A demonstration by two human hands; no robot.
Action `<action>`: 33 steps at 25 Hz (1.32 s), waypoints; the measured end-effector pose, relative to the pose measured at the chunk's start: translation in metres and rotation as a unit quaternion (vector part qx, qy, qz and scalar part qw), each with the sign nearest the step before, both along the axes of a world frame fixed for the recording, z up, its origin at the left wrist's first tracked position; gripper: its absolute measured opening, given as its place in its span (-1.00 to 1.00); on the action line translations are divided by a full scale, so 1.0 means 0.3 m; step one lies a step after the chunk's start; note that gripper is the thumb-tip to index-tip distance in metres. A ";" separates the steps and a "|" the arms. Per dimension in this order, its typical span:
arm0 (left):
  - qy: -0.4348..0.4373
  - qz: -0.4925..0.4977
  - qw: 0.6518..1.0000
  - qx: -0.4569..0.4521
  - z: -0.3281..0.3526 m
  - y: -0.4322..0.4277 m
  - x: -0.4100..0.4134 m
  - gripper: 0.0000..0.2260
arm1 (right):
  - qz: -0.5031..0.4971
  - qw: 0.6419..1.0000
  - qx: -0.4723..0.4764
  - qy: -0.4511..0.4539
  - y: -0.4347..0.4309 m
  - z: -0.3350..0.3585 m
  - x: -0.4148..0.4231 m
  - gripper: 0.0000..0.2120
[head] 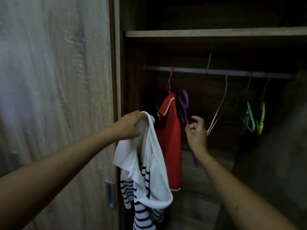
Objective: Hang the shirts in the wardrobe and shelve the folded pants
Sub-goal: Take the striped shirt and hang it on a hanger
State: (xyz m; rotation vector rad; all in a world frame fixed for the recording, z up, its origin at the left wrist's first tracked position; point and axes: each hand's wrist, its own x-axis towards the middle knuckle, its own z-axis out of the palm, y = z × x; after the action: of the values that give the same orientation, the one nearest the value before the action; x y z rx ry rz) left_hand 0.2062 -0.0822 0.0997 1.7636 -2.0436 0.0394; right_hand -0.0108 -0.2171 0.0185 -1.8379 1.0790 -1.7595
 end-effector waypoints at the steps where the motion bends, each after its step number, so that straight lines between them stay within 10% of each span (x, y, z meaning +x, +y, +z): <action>1: 0.008 0.004 1.000 0.006 0.003 -0.003 -0.008 -0.48 | -0.015 1.000 -0.006 -0.007 0.008 -0.001 0.003 -0.68; 10: 0.078 0.007 0.995 0.061 0.005 0.024 -0.088 -0.46 | 0.083 0.990 -0.011 -0.113 0.200 0.056 -0.090 -0.92; 18: 0.215 -0.016 0.969 0.119 0.029 0.065 -0.142 -0.49 | 0.341 0.909 0.050 -0.237 0.481 0.320 -0.065 -0.36; 27: 0.368 -0.009 0.924 0.104 0.110 0.177 0.044 -0.52 | 0.238 0.956 0.172 -0.011 0.253 -0.098 -0.075 -0.48; 33: 0.132 0.013 0.988 0.082 0.061 0.173 0.038 -0.46 | 0.223 0.895 0.230 0.311 0.312 -0.027 -0.082 -0.53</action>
State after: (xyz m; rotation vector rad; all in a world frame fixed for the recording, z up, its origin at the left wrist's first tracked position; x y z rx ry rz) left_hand 0.2176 -0.0302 0.1180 1.7831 -1.8777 -0.3448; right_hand -0.0354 -0.1234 0.0104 -2.1385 1.0417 -0.5897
